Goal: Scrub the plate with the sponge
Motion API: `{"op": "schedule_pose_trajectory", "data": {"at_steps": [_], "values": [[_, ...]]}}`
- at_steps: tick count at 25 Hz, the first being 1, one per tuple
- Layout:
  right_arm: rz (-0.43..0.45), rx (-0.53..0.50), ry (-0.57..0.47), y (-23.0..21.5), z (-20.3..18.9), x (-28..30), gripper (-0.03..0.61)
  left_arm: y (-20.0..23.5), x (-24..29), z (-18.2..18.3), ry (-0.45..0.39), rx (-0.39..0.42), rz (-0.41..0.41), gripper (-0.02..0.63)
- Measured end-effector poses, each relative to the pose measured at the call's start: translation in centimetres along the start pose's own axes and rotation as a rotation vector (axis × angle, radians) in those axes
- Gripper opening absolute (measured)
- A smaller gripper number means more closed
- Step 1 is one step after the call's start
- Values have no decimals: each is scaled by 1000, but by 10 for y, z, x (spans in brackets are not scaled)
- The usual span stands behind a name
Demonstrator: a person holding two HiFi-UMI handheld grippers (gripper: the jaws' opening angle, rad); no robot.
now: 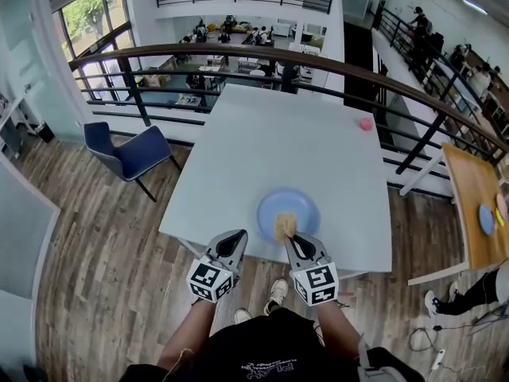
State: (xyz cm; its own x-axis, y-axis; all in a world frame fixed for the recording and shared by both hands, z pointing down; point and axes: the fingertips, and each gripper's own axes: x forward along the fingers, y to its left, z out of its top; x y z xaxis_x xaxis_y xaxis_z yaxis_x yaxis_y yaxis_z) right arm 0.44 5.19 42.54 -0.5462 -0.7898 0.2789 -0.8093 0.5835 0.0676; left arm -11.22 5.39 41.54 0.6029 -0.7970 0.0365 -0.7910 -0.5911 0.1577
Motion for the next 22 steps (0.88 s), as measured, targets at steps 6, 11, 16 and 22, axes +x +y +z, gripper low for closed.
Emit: {"op": "schedule_pose_trajectory", "data": {"at_steps": [6,11,16,22], "values": [[-9,-30,-42,-44,15,14,44,8,48,9,-9,6,-1,12],[2,-21,-26,-83,15,33,44,14,92,9,3,7,6,12],[72,-17,13,-113,-1,59,44,26,128,-6,45,-3,41,12],[157,-28,40,-131,-12,79,44,36,160,-15,92,-23,79,12]]}}
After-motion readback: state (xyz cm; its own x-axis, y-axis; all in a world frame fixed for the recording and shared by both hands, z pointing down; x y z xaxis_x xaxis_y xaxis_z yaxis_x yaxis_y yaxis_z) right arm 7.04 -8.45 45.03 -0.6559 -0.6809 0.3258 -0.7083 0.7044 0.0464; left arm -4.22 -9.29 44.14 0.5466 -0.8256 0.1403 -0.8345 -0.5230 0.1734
